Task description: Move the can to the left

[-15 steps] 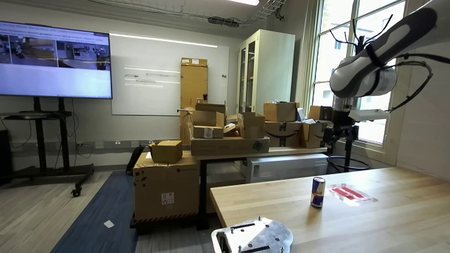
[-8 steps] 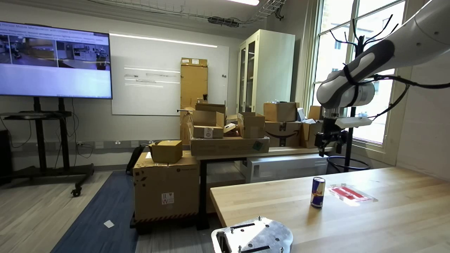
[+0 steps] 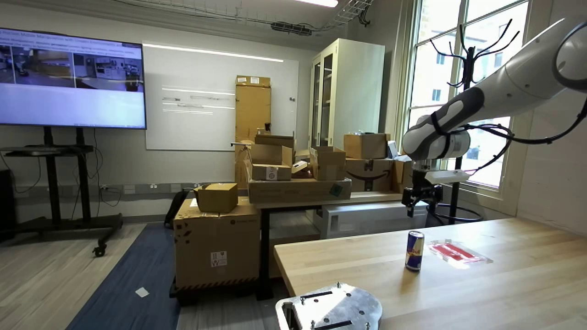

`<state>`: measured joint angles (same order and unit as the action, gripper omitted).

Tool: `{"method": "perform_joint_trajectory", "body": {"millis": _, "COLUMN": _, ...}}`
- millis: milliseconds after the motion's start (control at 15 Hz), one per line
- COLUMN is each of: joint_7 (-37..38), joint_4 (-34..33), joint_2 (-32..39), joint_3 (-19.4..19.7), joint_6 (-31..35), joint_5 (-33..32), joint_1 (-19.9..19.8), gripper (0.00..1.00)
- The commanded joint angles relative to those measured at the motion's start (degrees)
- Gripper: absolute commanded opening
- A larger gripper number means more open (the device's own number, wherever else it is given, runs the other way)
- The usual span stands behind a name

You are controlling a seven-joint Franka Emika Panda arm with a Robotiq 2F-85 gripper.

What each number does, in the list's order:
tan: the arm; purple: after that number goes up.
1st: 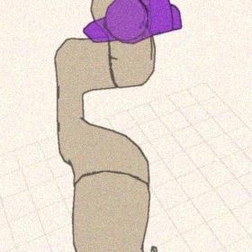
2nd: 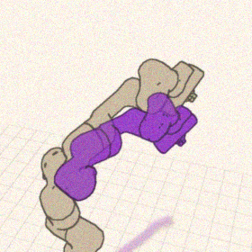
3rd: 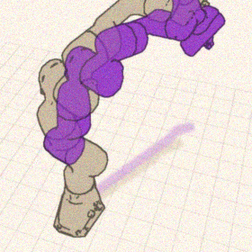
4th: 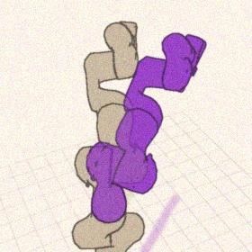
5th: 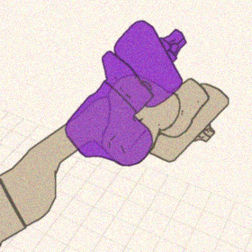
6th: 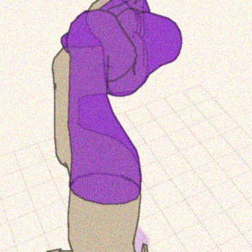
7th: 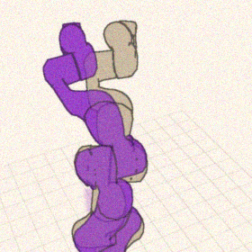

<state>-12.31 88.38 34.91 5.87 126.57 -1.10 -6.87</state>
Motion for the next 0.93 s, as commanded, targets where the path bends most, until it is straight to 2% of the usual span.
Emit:
{"method": "perform_joint_trajectory", "body": {"millis": 0, "joint_7": -1.0, "joint_4": -5.6, "joint_2": 5.4, "joint_3": -2.3, "joint_6": -2.5, "joint_5": 0.9, "joint_1": -1.9, "gripper": 1.0}}
{"method": "perform_joint_trajectory", "body": {"millis": 333, "joint_7": -0.7, "joint_4": -7.8, "joint_2": 9.6, "joint_3": -2.4, "joint_6": -2.9, "joint_5": 0.4, "joint_1": -2.0, "gripper": 1.0}}
{"method": "perform_joint_trajectory", "body": {"millis": 867, "joint_7": -0.9, "joint_4": -9.6, "joint_2": 12.1, "joint_3": -2.7, "joint_6": -3.6, "joint_5": 0.4, "joint_1": -2.2, "gripper": 1.0}}
